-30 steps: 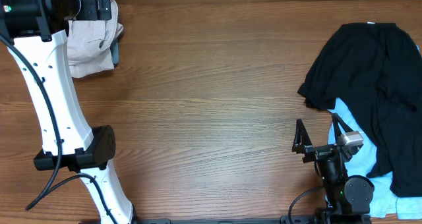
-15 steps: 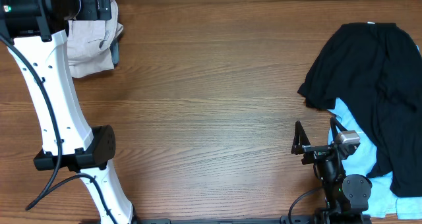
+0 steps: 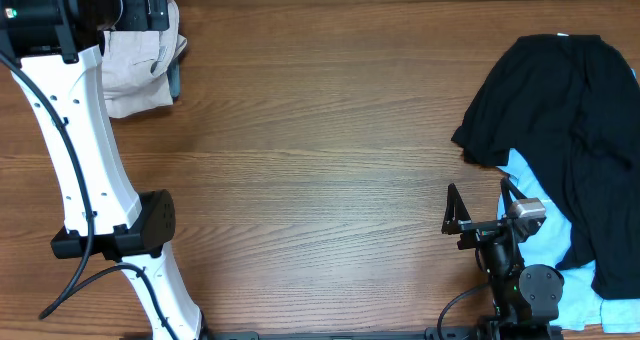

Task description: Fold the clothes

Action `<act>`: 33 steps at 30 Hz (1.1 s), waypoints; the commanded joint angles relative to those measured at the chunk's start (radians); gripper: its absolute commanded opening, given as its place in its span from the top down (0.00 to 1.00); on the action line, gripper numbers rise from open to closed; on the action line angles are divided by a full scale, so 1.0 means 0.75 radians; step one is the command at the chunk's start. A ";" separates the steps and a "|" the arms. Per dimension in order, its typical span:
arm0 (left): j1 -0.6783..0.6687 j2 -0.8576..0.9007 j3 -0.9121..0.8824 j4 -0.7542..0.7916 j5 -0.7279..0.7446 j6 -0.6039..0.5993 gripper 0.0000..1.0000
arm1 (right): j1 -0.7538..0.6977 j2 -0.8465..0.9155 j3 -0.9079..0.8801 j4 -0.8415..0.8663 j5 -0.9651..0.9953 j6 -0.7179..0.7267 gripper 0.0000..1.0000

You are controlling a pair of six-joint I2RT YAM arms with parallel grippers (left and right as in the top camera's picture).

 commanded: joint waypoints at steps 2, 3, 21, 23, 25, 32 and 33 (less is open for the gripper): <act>0.005 0.006 0.001 0.001 0.015 -0.018 0.00 | -0.009 -0.016 -0.014 0.004 0.013 0.006 0.00; 0.005 0.006 0.001 0.001 0.015 -0.018 0.00 | -0.009 -0.016 -0.014 0.001 0.013 0.006 0.00; 0.005 0.003 -0.001 0.001 0.015 -0.018 0.00 | 0.033 -0.016 -0.014 0.001 0.013 0.006 0.00; 0.005 -0.013 -0.005 0.001 0.015 -0.018 0.00 | 0.033 -0.016 -0.014 0.001 0.013 0.006 0.00; 0.004 -0.048 -0.027 0.001 0.015 -0.018 0.00 | 0.033 -0.016 -0.014 0.002 0.013 0.006 0.00; -0.046 -0.422 -0.515 0.002 0.015 -0.018 0.00 | 0.033 -0.016 -0.014 0.002 0.013 0.006 0.00; -0.063 -0.494 -0.612 0.002 0.015 -0.018 0.00 | 0.033 -0.016 -0.014 0.002 0.013 0.006 0.00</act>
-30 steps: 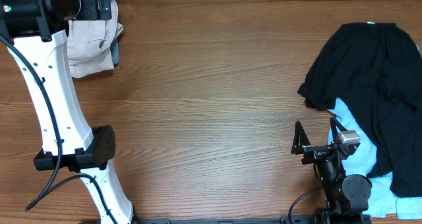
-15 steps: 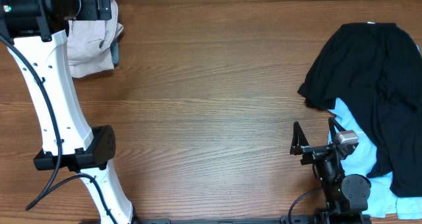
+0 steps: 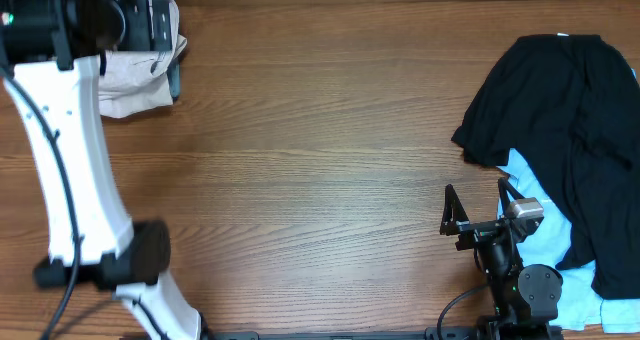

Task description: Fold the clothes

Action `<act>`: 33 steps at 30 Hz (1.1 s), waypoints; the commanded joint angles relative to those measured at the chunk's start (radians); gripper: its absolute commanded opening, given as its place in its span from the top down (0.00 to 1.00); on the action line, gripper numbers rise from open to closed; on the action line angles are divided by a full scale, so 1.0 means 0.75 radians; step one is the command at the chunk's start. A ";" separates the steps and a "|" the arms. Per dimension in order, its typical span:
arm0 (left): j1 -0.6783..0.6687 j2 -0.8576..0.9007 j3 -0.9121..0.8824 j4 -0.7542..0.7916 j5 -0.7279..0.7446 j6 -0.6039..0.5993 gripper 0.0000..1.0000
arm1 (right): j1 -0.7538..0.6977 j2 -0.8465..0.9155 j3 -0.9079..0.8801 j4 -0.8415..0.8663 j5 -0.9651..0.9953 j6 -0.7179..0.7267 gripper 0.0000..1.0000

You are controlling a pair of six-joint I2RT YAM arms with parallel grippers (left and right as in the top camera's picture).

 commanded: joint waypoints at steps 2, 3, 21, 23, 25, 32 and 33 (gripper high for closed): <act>-0.078 -0.371 -0.353 -0.003 0.015 -0.018 0.00 | 0.006 -0.016 -0.014 0.003 0.013 0.006 0.00; -0.104 -0.466 -0.463 -0.003 0.016 -0.018 0.00 | 0.006 -0.016 -0.014 0.003 0.013 0.006 0.00; -0.154 -1.615 -1.866 0.841 0.127 0.041 0.00 | 0.006 -0.016 -0.014 0.003 0.013 0.006 0.00; -0.135 -1.775 -2.136 1.155 0.223 0.036 0.00 | 0.006 -0.016 -0.014 0.003 0.013 0.006 0.00; -0.110 -1.898 -2.358 1.393 0.285 0.017 0.00 | 0.006 -0.016 -0.014 0.003 0.012 0.006 0.00; -0.086 -2.276 -2.951 1.889 0.356 0.001 0.00 | 0.006 -0.016 -0.014 0.003 0.013 0.006 0.00; -0.086 -2.326 -3.016 1.930 0.355 0.002 0.00 | 0.006 -0.016 -0.014 0.003 0.012 0.006 0.00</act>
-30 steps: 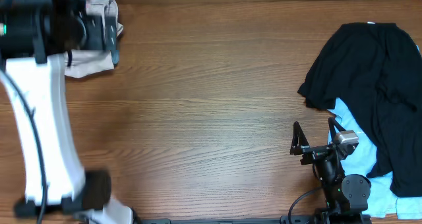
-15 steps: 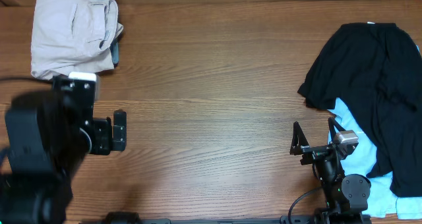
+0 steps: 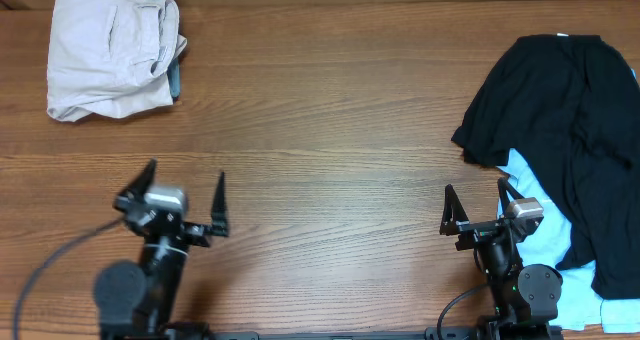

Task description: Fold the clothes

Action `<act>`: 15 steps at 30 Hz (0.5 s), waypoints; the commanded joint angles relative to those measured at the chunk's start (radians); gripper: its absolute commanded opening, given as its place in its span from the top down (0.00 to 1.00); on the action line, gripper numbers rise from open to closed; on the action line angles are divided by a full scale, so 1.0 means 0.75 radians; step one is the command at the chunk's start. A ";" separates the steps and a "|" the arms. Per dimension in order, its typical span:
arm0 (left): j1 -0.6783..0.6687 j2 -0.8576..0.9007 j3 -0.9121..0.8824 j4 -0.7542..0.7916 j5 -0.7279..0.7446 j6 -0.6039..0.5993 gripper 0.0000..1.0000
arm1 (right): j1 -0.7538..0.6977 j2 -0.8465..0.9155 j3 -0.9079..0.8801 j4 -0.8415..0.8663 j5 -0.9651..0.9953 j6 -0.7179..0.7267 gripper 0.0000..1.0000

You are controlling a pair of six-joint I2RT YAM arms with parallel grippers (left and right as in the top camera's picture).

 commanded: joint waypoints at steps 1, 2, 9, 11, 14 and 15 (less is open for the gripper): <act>0.009 -0.170 -0.201 0.110 0.056 -0.008 0.00 | 0.006 -0.016 -0.014 0.007 0.013 0.006 0.00; 0.009 -0.218 -0.254 0.135 0.055 -0.008 0.00 | 0.006 -0.016 -0.014 0.007 0.013 0.006 0.00; 0.010 -0.367 -0.469 0.225 0.052 -0.007 0.00 | 0.006 -0.016 -0.014 0.007 0.013 0.006 0.00; 0.010 -0.366 -0.497 0.235 0.051 -0.001 0.00 | 0.006 -0.016 -0.014 0.007 0.013 0.006 0.00; 0.010 -0.366 -0.550 0.236 0.050 0.011 0.00 | 0.006 -0.016 -0.014 0.007 0.013 0.006 0.00; 0.010 -0.367 -0.572 0.234 0.051 0.013 0.00 | 0.006 -0.016 -0.014 0.007 0.013 0.006 0.00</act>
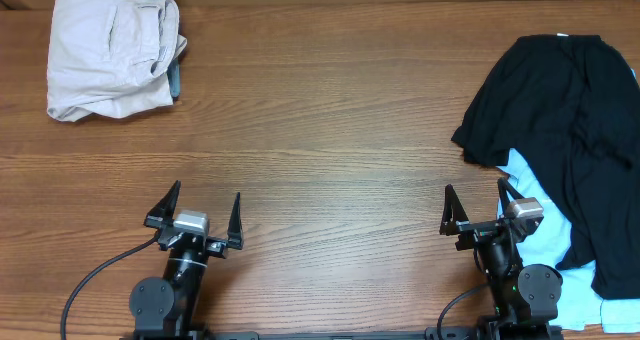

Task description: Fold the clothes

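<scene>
A folded beige garment (110, 52) lies at the far left corner of the wooden table (320, 130), on top of a blue-edged piece. A black garment (565, 120) lies crumpled at the right edge, covering part of a light blue garment (540, 235). My left gripper (203, 208) stands open near the front edge on the left, nothing between its fingers. My right gripper (475, 205) stands open near the front edge on the right, just left of the light blue cloth and apart from it.
Bare wood runs across the middle of the table between the two piles. The far table edge lies just behind the beige stack. The arm bases sit at the front edge.
My left gripper has shifted a little to the right and toward the front edge, still open. The right gripper and all the clothes lie as before.
My left arm was stretched out over the beige garment at the far left corner, and stayed there a second later. Then it was drawn back near the front edge, open, the beige piece left folded. Now it sits at rest. The right arm stayed put.
</scene>
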Action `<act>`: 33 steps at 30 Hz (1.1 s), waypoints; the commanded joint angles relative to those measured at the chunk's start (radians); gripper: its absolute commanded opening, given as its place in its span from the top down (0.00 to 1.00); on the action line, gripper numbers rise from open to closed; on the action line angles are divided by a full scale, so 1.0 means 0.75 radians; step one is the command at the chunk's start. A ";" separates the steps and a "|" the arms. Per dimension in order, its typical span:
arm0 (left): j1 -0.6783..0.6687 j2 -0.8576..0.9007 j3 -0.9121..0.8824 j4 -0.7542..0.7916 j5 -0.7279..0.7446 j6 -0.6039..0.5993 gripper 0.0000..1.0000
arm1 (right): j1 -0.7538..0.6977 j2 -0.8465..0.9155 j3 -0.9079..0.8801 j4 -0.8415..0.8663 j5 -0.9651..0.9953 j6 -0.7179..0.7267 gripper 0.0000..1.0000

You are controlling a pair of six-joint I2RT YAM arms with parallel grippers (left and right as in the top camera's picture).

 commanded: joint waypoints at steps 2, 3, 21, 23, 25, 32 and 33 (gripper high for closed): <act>0.010 -0.019 -0.049 -0.051 0.002 0.013 0.00 | 0.006 -0.016 -0.014 0.007 0.012 0.006 0.00; 0.010 -0.019 -0.049 -0.049 0.001 0.015 0.00 | 0.006 -0.016 -0.014 0.007 0.013 0.006 0.00; 0.009 -0.017 -0.049 -0.048 0.001 0.008 0.00 | 0.006 -0.016 -0.014 0.007 0.013 0.006 0.00; 0.010 -0.017 -0.049 -0.048 0.001 0.008 0.00 | 0.006 -0.016 -0.014 0.007 0.013 0.006 0.00; 0.009 -0.017 -0.049 -0.048 0.001 0.008 0.00 | 0.006 -0.016 -0.014 0.007 0.013 0.006 0.00; 0.009 -0.017 -0.049 -0.048 0.001 0.008 0.00 | 0.006 -0.016 -0.014 0.007 0.013 0.006 0.00; 0.009 -0.017 -0.049 -0.048 0.001 0.008 0.00 | 0.006 -0.016 -0.014 0.007 0.013 0.006 0.00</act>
